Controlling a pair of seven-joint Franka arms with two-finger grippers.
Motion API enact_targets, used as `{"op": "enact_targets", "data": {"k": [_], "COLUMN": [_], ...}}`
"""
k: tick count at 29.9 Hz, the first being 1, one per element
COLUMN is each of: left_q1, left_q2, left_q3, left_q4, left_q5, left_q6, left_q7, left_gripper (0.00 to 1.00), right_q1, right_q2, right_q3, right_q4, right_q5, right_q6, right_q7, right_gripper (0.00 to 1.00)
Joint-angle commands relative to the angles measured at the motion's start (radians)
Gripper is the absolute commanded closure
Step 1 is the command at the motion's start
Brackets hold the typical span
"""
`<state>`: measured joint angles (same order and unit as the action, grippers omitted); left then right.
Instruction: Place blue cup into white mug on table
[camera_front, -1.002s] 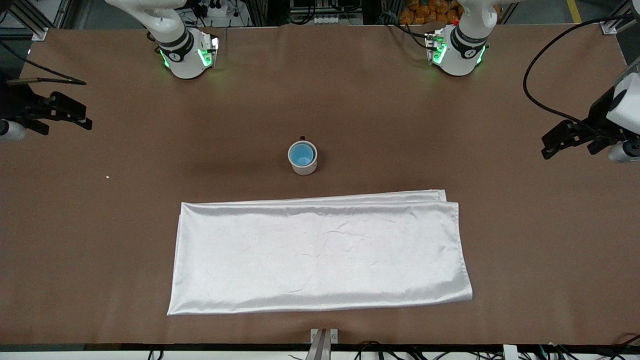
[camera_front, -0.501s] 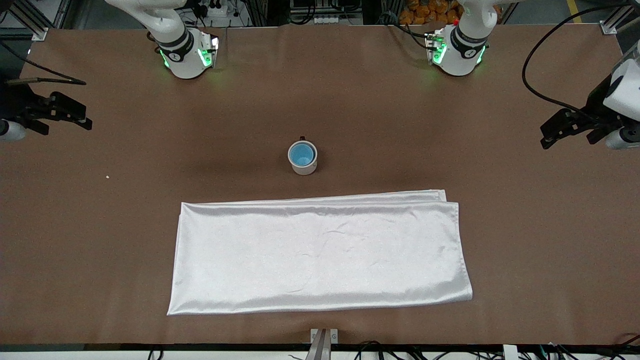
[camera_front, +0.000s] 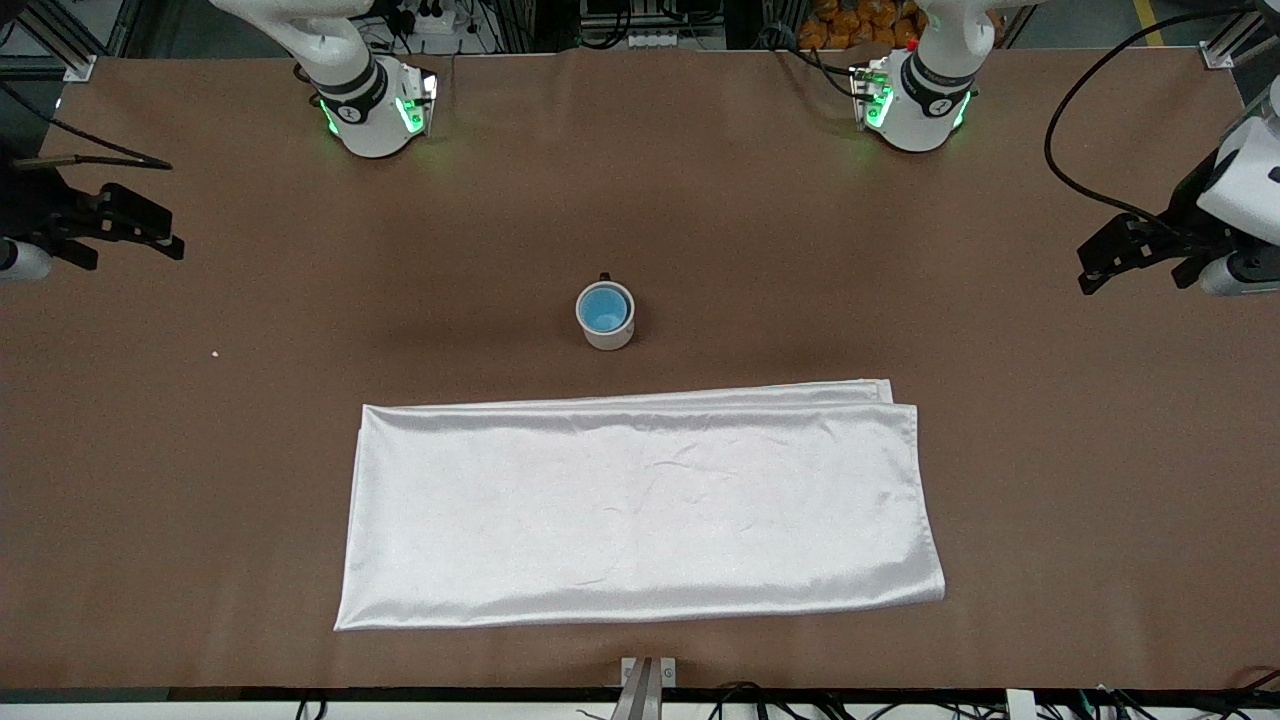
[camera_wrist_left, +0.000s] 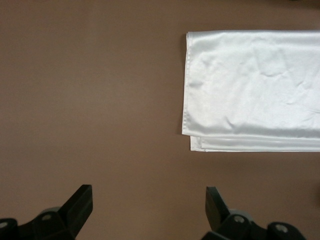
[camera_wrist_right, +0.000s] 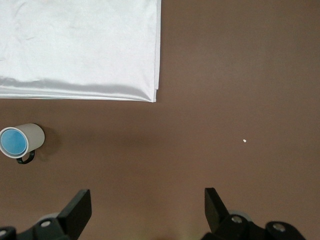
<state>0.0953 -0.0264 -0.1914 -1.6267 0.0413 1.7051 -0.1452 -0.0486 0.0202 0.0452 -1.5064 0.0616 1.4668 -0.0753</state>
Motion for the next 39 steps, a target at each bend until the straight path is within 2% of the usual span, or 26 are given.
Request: {"op": "enact_targets", "data": {"k": [1, 21, 29, 39], "left_q1": [-0.002, -0.008, -0.006, -0.006], "left_q2": [-0.024, -0.023, -0.023, -0.023], "left_q3": [0.009, 0.007, 0.009, 0.010], "left_q4": [-0.024, -0.016, -0.016, -0.016], "left_q5": [-0.021, -0.031, -0.067, -0.070], "left_q6": [-0.002, -0.047, -0.059, -0.059], "left_q7": [0.045, 0.059, 0.059, 0.058], "left_gripper": [0.00, 0.00, 0.00, 0.00], "right_q1": [-0.005, -0.005, -0.005, -0.005], "right_q2": [-0.011, -0.011, -0.011, -0.011], "right_q3": [0.007, 0.004, 0.009, 0.009], "right_q4": [0.006, 0.006, 0.006, 0.006], "right_q5": [-0.008, -0.013, -0.063, -0.066], "right_q6": [-0.014, -0.014, -0.006, -0.005], "right_q7": [0.012, 0.008, 0.011, 0.012], "right_gripper": [0.00, 0.00, 0.00, 0.00]}}
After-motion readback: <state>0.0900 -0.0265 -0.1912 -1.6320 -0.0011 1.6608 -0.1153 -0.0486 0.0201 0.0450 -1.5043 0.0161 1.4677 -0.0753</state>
